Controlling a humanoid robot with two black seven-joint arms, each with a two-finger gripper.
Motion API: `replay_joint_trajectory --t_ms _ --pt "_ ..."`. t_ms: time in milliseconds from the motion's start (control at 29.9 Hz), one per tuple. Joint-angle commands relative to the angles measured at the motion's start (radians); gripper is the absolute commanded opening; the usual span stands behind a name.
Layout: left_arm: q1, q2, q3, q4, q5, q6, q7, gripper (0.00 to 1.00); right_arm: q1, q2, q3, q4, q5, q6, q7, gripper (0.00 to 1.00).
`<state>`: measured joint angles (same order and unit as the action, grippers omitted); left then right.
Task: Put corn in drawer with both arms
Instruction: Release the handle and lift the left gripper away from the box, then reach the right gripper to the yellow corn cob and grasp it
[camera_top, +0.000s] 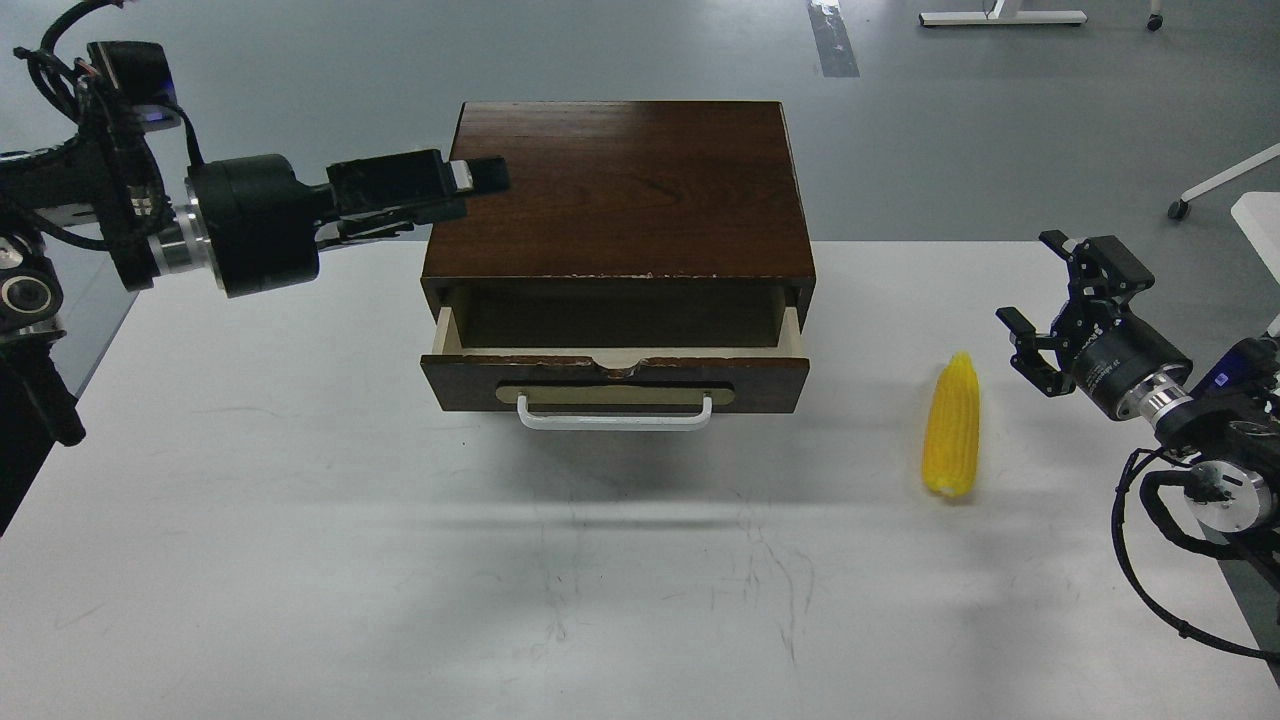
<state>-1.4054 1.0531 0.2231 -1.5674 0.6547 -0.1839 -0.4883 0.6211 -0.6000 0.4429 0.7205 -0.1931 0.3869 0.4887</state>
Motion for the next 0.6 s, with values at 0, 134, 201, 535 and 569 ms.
replay_joint_trajectory --t_ms 0,134,201,535,569 --pt "0.084 0.004 -0.024 0.082 -0.280 -0.009 0.000 0.98 0.000 -0.043 -0.019 0.026 -0.003 0.004 0.000 1.00" --pt "0.173 -0.005 -0.091 0.112 -0.447 -0.011 0.000 0.98 0.008 -0.134 -0.062 0.097 -0.028 0.004 0.000 1.00" --pt "0.232 -0.016 -0.135 0.133 -0.487 -0.011 0.000 0.98 0.022 -0.184 -0.097 0.120 -0.058 0.006 0.000 1.00" --pt "0.448 -0.122 -0.329 0.309 -0.592 -0.086 0.000 0.98 0.029 -0.337 -0.121 0.215 -0.566 -0.005 0.000 1.00" --pt "0.473 -0.137 -0.359 0.328 -0.592 -0.103 0.000 0.98 0.031 -0.352 -0.121 0.230 -0.644 -0.013 0.000 1.00"
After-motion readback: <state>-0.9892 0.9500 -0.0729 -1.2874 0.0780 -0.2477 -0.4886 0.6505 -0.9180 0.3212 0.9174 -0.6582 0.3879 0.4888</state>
